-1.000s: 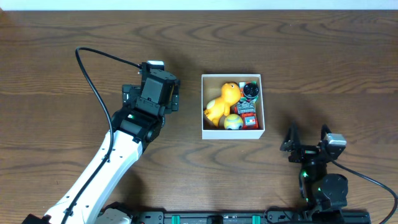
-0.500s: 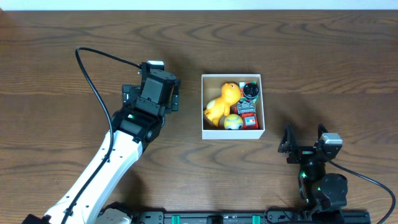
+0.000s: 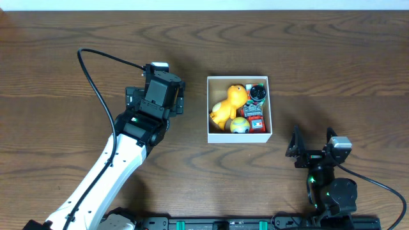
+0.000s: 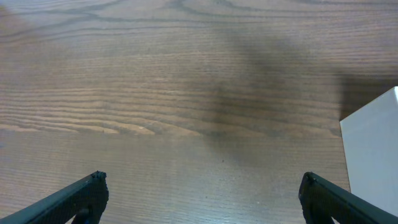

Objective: Pack container

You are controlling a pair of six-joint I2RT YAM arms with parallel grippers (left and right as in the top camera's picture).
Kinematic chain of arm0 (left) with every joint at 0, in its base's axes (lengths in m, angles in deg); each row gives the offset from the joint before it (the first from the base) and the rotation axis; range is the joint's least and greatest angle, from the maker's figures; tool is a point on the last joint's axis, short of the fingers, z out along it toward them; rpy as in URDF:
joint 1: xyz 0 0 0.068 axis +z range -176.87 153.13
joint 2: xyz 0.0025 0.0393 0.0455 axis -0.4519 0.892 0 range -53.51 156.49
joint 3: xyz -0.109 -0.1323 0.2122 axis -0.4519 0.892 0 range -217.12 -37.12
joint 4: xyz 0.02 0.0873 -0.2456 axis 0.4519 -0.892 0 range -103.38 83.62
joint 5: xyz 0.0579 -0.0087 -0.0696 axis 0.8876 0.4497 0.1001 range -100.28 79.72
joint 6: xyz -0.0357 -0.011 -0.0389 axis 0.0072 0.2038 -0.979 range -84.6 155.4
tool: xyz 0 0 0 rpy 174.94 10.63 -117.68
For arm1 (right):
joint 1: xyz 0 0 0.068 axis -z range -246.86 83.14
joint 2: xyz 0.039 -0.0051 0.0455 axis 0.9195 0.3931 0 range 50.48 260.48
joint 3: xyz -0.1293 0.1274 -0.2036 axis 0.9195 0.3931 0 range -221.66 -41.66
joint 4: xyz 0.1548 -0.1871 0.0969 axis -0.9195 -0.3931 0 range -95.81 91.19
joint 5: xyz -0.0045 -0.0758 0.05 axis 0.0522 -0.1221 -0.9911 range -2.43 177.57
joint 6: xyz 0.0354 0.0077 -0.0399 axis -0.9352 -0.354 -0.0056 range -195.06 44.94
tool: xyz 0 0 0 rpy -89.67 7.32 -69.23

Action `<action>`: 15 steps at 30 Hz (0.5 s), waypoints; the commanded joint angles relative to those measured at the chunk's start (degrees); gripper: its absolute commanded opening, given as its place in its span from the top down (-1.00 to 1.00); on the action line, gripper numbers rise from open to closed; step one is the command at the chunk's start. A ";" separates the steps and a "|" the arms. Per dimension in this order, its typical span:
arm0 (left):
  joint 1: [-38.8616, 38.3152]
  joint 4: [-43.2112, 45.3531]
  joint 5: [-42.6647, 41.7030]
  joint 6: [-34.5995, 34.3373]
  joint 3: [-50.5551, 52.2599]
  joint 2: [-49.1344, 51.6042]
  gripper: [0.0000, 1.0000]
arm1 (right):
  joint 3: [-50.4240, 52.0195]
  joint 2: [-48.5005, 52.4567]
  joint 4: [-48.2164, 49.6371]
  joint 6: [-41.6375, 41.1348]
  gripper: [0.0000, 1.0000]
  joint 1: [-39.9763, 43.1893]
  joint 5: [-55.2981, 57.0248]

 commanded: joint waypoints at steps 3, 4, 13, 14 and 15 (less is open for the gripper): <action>0.22 -0.04 0.72 -0.74 -0.20 -0.46 -0.96 | 0.15 -0.52 -0.13 0.74 -0.99 0.52 -0.63; 0.22 -0.07 0.72 -0.74 -0.20 -0.46 -0.96 | 0.15 -0.52 -0.13 0.74 -0.99 0.52 -0.63; 0.09 -4.61 0.74 -0.72 -0.20 -12.94 -0.96 | 0.15 -0.52 -0.13 0.74 -0.98 0.52 -0.63; 0.11 -5.49 0.74 -0.70 -0.20 -15.87 -0.96 | 0.15 -0.52 -0.13 0.74 -0.99 0.52 -0.63; 0.37 -5.92 0.74 -0.70 -0.20 -18.38 -0.96 | 0.15 -0.52 -0.13 0.74 -0.98 0.52 -0.63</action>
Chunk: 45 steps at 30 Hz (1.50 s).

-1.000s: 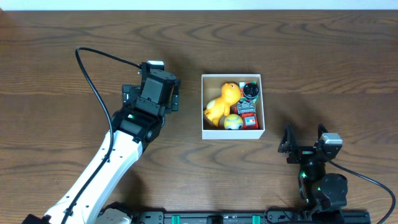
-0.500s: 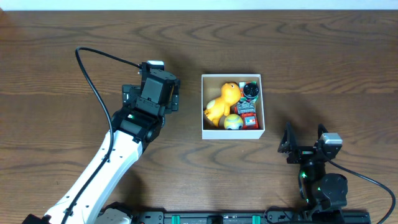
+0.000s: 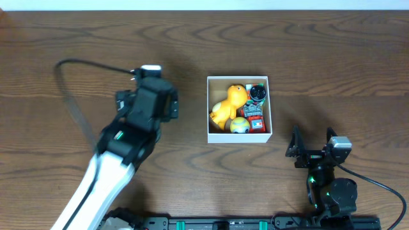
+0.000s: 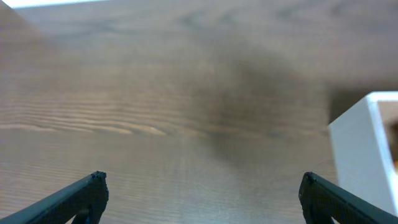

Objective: Pack container

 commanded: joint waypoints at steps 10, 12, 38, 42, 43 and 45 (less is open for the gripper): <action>9.60 -4.39 -2.71 -0.74 -0.20 -32.94 -0.96 | 0.15 -0.52 -0.13 0.59 -0.98 0.52 -0.61; 11.61 -7.41 -4.70 -0.74 0.00 -37.20 -0.96 | 0.15 -0.52 -0.13 0.59 -0.99 0.52 -0.61; 23.93 29.90 -13.09 -1.14 47.01 -62.82 -0.96 | 0.15 -0.52 -0.13 0.59 -0.99 0.52 -0.61; 24.00 35.80 -13.09 -1.14 52.28 -63.43 -0.96 | 0.15 -0.52 -0.13 0.59 -0.99 0.52 -0.61; 24.00 36.68 -13.09 -1.14 53.16 -63.54 -0.96 | 0.15 -0.52 -0.13 0.59 -0.99 0.52 -0.61; 24.00 37.09 -13.09 -1.14 54.23 -63.52 -0.96 | 0.15 -0.52 -0.13 0.59 -0.98 0.52 -0.59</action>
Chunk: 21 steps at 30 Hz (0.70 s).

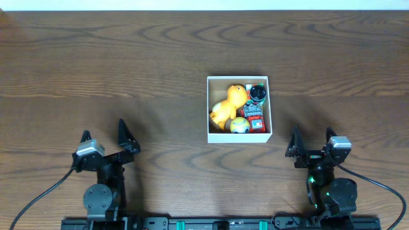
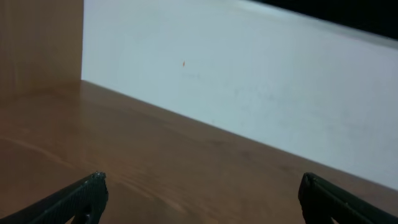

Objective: Pack container

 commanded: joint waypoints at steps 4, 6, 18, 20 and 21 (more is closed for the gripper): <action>0.31 1.03 -0.20 0.15 2.38 -0.74 -0.96 | 0.15 -0.50 -0.11 0.57 -0.99 0.52 -0.37; 0.31 1.01 -0.24 0.15 3.32 -0.74 -0.96 | 0.15 -0.50 -0.11 0.57 -0.99 0.52 -0.37; 0.28 -7.39 -0.61 1.22 3.50 -0.74 -0.96 | 0.15 -0.50 -0.11 0.57 -0.99 0.52 -0.37; 0.28 -7.39 -0.61 1.22 3.50 -0.74 -0.96 | 0.15 -0.50 -0.11 0.57 -0.99 0.52 -0.37; 0.28 -7.39 -0.61 1.22 3.50 -0.74 -0.96 | 0.15 -0.50 -0.11 0.57 -0.99 0.52 -0.37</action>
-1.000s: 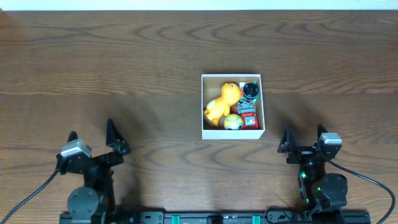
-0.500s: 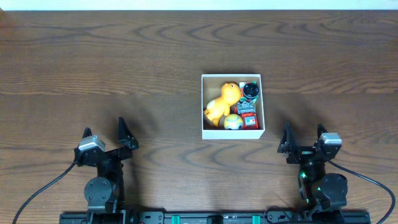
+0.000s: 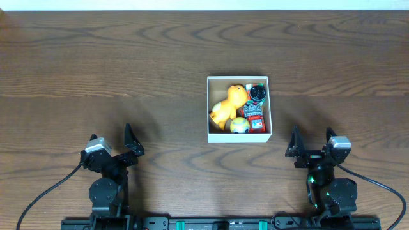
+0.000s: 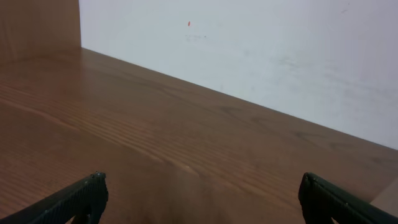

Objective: Pack container

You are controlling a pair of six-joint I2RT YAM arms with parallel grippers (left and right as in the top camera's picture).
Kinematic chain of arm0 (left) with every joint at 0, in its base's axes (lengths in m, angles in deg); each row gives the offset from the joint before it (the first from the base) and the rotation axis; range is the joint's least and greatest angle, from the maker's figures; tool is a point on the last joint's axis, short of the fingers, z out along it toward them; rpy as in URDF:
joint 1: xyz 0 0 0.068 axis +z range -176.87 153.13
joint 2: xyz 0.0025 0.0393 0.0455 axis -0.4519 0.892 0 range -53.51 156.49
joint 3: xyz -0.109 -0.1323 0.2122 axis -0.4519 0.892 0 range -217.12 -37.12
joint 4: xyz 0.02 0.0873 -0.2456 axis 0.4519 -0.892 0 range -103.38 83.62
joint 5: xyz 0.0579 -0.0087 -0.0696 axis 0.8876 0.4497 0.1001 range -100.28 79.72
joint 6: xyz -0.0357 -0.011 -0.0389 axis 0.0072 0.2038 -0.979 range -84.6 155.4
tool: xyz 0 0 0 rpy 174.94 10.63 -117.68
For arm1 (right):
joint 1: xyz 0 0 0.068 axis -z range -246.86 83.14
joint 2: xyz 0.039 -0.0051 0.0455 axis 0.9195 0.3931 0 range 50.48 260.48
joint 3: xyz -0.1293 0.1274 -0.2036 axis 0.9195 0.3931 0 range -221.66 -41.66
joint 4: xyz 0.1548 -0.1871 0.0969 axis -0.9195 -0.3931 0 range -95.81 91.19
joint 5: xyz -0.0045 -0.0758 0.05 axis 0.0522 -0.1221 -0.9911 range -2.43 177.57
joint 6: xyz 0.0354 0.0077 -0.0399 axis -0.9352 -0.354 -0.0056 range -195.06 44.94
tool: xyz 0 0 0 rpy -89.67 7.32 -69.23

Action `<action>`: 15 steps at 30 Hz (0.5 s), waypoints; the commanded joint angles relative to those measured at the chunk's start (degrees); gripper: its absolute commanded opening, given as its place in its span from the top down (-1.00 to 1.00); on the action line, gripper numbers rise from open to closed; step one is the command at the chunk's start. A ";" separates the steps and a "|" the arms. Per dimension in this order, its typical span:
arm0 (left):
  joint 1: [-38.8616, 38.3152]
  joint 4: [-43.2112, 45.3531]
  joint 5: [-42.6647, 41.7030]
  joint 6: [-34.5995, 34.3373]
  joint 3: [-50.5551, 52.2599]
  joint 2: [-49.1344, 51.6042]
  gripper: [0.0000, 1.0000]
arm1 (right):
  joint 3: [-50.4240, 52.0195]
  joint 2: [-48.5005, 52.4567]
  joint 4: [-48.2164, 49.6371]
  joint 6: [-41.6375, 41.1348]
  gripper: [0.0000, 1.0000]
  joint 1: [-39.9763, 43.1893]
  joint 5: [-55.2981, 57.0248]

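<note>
A white square box point(image 3: 268, 131) stands on the wooden table, right of centre. Inside lie a yellow plush toy point(image 3: 228, 103), a yellow ball point(image 3: 239, 124), a dark round object point(image 3: 257, 93) and a red item point(image 3: 256, 123). My left gripper point(image 3: 112, 148) is folded back at the front left edge, open and empty, far from the box. Its wrist view shows the two black fingertips point(image 4: 84, 196) wide apart over bare wood. My right gripper point(image 3: 313, 145) sits open at the front right, just below the box's right corner.
A pale wall point(image 4: 261, 56) rises beyond the table's far edge in the left wrist view. A wooden panel point(image 4: 37, 28) stands at the upper left of that view. Both arm bases sit on the black rail point(image 3: 217, 223) along the front edge.
My left gripper has shifted slightly right and forward at the front left edge; its camera now tilts lower, showing more table. The box and right arm are unchanged.
My left arm was stretched out with its open gripper just left of the box. It then stood a little farther left. Later it was folded at the front left edge, facing the wall, where it stays now. The right arm never moved.
</note>
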 commanded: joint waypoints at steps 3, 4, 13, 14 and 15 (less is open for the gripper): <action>0.28 -2.58 0.07 1.11 0.87 -0.48 -0.96 | 0.15 -0.50 -0.09 0.57 -0.98 0.52 -0.37; 0.28 -2.58 0.04 1.14 0.87 -0.48 -0.96 | 0.15 -0.50 -0.09 0.57 -0.98 0.52 -0.37; 0.28 -2.60 0.07 1.14 0.87 -0.35 -0.96 | 0.15 -0.50 -0.09 0.57 -0.99 0.52 -0.37; 0.28 -2.60 0.04 1.14 0.87 -0.35 -0.96 | 0.15 -0.50 -0.09 0.57 -0.98 0.52 -0.37; 0.28 -2.60 0.04 1.14 0.87 -0.35 -0.96 | 0.15 -0.50 -0.09 0.57 -0.98 0.52 -0.37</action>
